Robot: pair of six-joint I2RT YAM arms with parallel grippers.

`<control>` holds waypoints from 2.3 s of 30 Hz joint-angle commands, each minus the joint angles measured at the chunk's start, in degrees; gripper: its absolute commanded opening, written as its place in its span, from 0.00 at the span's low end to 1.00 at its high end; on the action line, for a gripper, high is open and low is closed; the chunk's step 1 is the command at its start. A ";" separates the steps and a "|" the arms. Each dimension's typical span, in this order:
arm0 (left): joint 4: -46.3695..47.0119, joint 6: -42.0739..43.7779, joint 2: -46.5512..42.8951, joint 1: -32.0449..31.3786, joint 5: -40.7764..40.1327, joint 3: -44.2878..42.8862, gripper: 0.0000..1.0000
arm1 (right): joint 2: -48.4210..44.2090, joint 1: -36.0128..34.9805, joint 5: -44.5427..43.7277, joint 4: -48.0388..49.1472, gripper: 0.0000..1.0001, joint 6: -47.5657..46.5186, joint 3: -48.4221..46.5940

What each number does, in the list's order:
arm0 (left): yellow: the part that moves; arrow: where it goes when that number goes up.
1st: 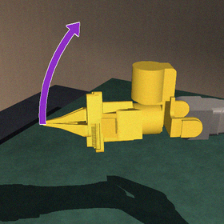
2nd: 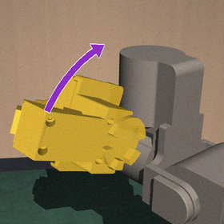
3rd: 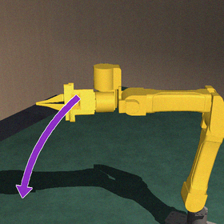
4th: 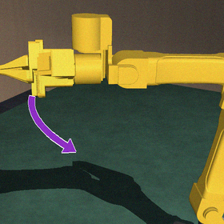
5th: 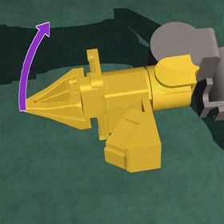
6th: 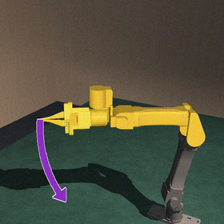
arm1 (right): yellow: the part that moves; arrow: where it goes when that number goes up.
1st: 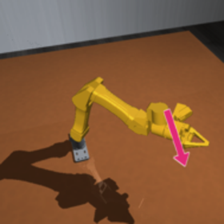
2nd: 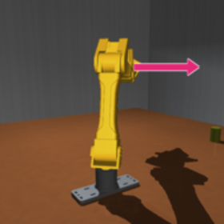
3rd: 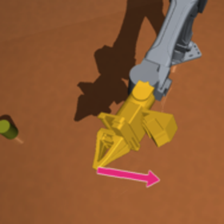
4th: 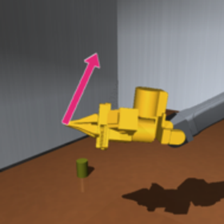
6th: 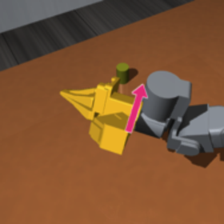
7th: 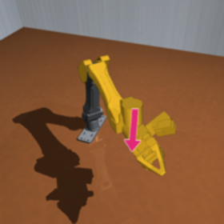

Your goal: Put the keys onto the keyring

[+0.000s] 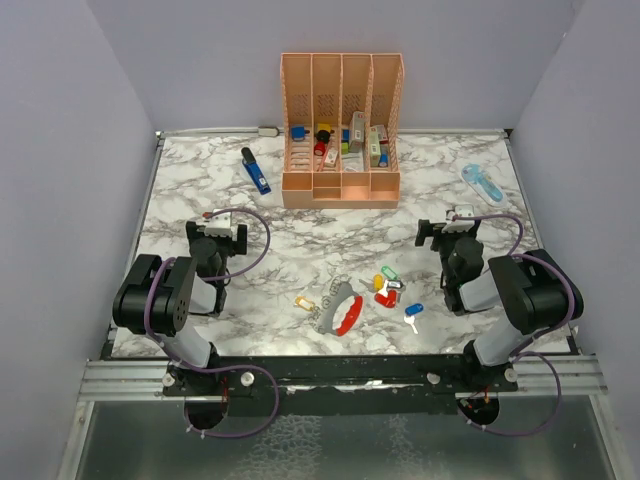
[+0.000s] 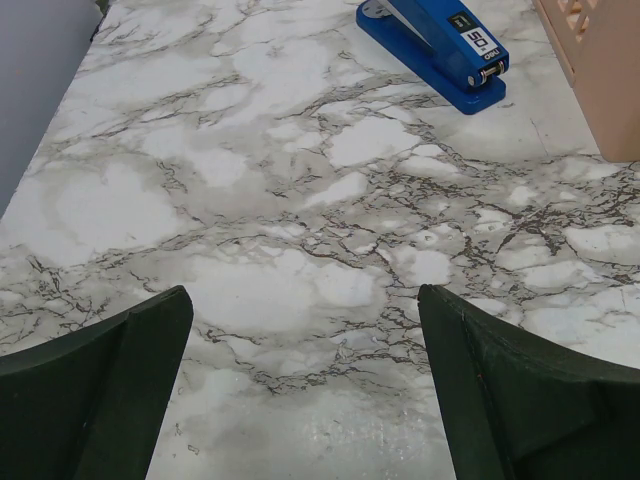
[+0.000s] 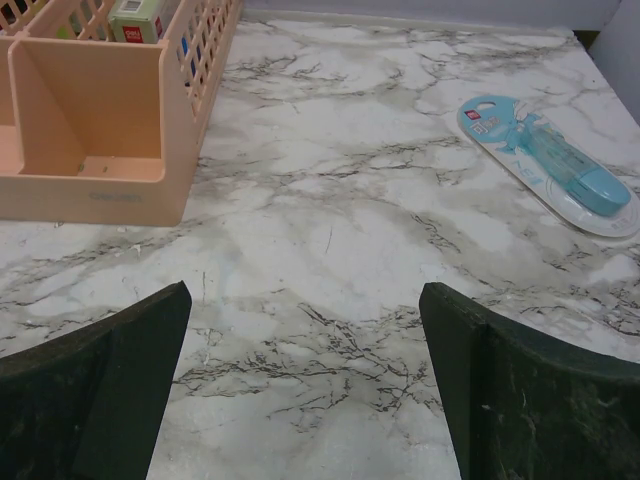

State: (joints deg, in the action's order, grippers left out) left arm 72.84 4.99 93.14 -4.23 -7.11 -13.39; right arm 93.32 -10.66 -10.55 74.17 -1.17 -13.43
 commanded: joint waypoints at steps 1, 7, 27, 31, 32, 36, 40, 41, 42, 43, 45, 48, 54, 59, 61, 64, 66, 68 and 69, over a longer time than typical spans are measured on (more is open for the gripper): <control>2.05 -0.78 0.46 0.36 -0.64 -0.70 0.99 | 0.14 0.29 1.24 2.84 0.99 0.00 0.45; 1.96 -0.83 0.50 0.36 -0.58 -0.68 0.99 | 0.14 0.28 1.27 2.91 0.99 -0.06 0.49; 2.13 -0.82 0.37 0.41 -0.57 -0.70 0.99 | -2.94 0.28 4.76 0.79 1.00 -2.46 0.67; 2.09 -0.82 0.39 0.36 -0.56 -0.66 0.99 | -14.20 -0.85 7.56 -35.60 0.86 -0.52 -12.37; 2.08 -0.87 0.38 0.36 -0.54 -0.65 0.99 | -14.97 -1.06 7.68 -42.71 0.82 0.88 -16.24; 1.98 -0.84 0.38 0.37 -0.60 -0.69 0.99 | -17.14 -3.18 9.33 -62.16 0.71 5.41 -25.82; 2.03 -0.91 0.37 0.37 -0.57 -0.76 0.99 | -18.07 -6.50 13.12 -75.65 0.62 11.47 -31.41; 2.09 -0.86 0.39 0.36 -0.61 -0.69 0.99 | -17.71 -7.69 14.36 -79.49 0.60 13.31 -33.04; 2.10 -0.85 0.38 0.36 -0.56 -0.67 0.99 | -17.13 -9.12 15.24 -82.66 0.59 15.40 -34.51; 2.09 -0.91 0.42 0.36 -0.60 -0.65 0.99 | -16.43 -10.87 16.04 -85.93 0.57 16.99 -35.75; 2.13 -0.85 0.37 0.36 -0.56 -0.67 0.99 | -14.97 -14.83 15.80 -91.85 0.54 20.48 -38.37; 2.20 -0.80 0.29 0.36 -0.54 -0.62 0.99 | -13.46 -19.55 16.62 -98.05 0.52 27.16 -40.68; 2.76 -0.27 0.03 0.36 0.17 -0.17 0.97 | -10.54 -25.18 18.62 -102.12 0.45 36.55 -41.77; -5.23 0.13 -6.46 0.38 2.62 -1.38 0.96 | -6.61 -27.35 18.10 -101.87 0.30 39.55 -42.05; -12.84 0.66 -10.88 0.37 4.68 -3.76 0.94 | -4.63 -28.24 18.24 -100.97 0.30 40.64 -42.15; -18.58 2.60 -14.61 0.36 7.64 -7.88 0.94 | -1.55 -29.77 18.44 -100.74 0.31 41.47 -43.23; -26.54 3.26 -14.51 0.36 10.11 -13.19 0.93 | 0.02 -30.46 18.12 -101.18 0.32 41.67 -44.03; -32.26 3.04 -14.38 0.36 14.00 -17.34 0.91 | 0.82 -30.85 17.73 -101.88 0.33 41.90 -44.82; -34.22 2.95 -14.55 0.36 16.86 -18.93 0.91 | 0.90 -31.02 17.49 -101.99 0.34 41.94 -45.12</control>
State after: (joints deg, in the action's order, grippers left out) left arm 52.25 6.98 79.26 -4.19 -0.05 -26.20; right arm 93.21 -40.53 6.96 -26.63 38.89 -55.75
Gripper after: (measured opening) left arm 0.918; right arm 0.325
